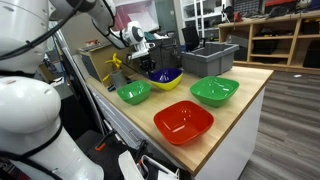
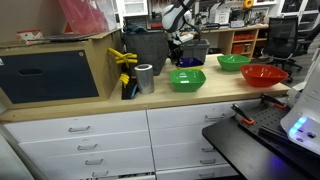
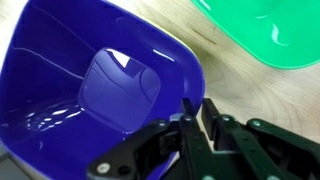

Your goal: Remove the blue bowl from the yellow bowl and place it on the counter.

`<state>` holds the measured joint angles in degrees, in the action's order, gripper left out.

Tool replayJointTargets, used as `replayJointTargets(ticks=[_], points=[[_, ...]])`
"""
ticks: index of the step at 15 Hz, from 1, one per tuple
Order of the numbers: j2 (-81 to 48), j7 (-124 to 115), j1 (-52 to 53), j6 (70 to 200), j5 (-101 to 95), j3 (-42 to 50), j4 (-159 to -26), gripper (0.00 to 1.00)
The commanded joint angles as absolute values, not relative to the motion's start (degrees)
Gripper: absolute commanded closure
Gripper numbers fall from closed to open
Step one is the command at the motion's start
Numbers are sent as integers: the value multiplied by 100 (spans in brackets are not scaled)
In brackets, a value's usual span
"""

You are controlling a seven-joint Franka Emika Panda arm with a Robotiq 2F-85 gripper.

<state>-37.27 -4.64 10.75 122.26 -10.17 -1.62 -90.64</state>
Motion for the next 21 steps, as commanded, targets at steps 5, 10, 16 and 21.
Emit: replayJointTargets(ticks=[5, 10, 16, 21], points=[[-3665, -393, 1056, 11966, -1107, -133, -8985, 100], [-3551, -387, 1105, 11818, -1134, -147, -8849, 99], [-3165, -432, 1298, 11470, -1720, -48, -8866, 99], [-2560, -452, 1338, 11128, -2264, -95, -9166, 99]])
